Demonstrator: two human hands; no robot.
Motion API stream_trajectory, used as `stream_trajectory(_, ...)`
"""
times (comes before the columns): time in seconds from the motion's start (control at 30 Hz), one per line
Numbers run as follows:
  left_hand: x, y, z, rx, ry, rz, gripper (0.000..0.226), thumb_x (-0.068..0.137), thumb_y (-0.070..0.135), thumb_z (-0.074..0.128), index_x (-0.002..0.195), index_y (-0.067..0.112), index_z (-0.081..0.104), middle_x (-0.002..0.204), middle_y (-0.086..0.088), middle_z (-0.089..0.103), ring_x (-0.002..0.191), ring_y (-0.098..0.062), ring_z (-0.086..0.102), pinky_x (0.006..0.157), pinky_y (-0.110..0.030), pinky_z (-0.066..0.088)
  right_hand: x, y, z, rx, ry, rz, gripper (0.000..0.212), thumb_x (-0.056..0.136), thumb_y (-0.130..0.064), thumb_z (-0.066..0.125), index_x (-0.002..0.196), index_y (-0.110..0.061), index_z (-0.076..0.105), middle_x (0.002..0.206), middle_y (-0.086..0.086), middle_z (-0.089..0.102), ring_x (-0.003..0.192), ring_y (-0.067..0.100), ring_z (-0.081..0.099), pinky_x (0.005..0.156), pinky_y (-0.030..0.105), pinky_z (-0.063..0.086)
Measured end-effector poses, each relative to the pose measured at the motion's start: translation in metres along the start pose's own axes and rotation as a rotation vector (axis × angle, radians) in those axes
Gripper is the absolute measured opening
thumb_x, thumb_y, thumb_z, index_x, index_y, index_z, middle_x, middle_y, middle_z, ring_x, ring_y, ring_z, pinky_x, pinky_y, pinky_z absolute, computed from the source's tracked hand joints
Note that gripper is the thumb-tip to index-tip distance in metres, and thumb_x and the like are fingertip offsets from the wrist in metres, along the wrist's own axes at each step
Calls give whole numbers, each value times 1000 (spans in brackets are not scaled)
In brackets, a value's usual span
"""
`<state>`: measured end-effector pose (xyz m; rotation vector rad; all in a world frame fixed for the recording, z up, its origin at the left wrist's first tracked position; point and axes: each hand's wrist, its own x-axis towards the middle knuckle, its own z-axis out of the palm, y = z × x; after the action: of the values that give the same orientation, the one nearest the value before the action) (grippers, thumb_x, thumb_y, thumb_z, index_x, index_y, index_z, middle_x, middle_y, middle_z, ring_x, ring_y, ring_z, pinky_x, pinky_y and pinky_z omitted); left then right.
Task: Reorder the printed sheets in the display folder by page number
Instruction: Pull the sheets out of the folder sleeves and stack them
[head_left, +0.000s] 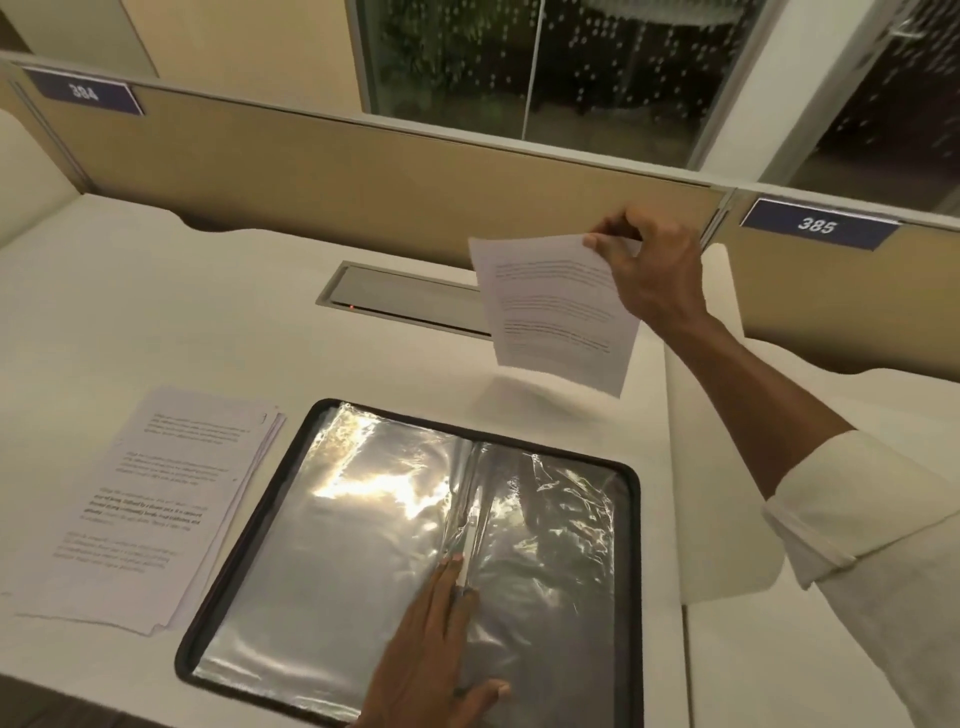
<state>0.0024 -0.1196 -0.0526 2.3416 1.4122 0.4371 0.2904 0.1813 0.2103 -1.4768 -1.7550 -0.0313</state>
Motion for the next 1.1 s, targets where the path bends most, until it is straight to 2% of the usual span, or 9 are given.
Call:
stream_trajectory(0.13,9,4,-28,-251,128,-205,93,87,77,62,162,32,32,170,16,16,136,12,43,91,-33,62,-24,-42,-16,83,-17,-147,20,94,-32,77,96,-13,76,91,0,77,78,13,68,71,33,59)
stream_trajectory(0.17,14,6,-39,-288,177,-254,92,87,77,63,160,33,31,168,18,17,137,13,40,92,-35,62,-32,-53,-20,116,-29,-169,20,94,-31,78,96,-12,76,92,0,77,79,13,68,72,35,60)
stream_trajectory(0.33,39,9,-106,-495,432,-448,119,69,67,88,162,33,21,163,17,30,139,-16,49,106,-42,54,-76,-106,-32,271,-105,-262,18,93,-26,82,95,-8,78,91,-2,77,81,12,71,75,36,60)
stream_trajectory(0.5,37,0,-168,-600,612,-593,125,59,53,98,158,35,24,159,10,40,138,-8,45,108,-33,44,-101,-146,-33,417,-229,-293,12,91,-20,83,96,-9,80,92,-5,77,83,9,73,78,25,57)
stream_trajectory(0.6,21,-16,-191,-672,638,-611,104,60,49,100,145,49,39,146,19,54,133,0,51,104,-25,45,-107,-166,-34,474,-302,-267,10,90,-20,84,95,-12,81,92,-8,78,85,11,74,77,20,54)
stream_trajectory(0.67,8,-27,-205,-721,568,-610,75,66,52,96,131,54,58,127,23,69,123,-1,62,102,-29,51,-110,-179,-32,511,-313,-207,9,89,-22,84,94,-14,81,91,-11,78,85,13,74,74,21,54)
stream_trajectory(0.8,-20,-41,-228,-854,511,-601,27,87,34,84,114,30,80,104,10,81,97,-15,78,90,-48,64,-115,-205,-10,655,-312,18,9,89,-19,83,97,-15,80,85,-8,77,78,12,73,65,21,54)
stream_trajectory(0.97,-56,-76,-248,-987,563,-698,15,96,27,75,110,21,78,102,1,82,93,-21,79,86,-50,64,-139,-239,38,905,-223,459,27,88,-32,78,110,-17,75,89,5,78,79,14,73,64,28,57)
stream_trajectory(1.1,-82,-117,-266,-1044,587,-768,17,98,27,72,111,18,76,102,1,82,93,-22,79,84,-47,64,-183,-270,92,942,-336,716,40,85,-30,78,117,-10,67,99,7,81,94,29,78,84,43,60)
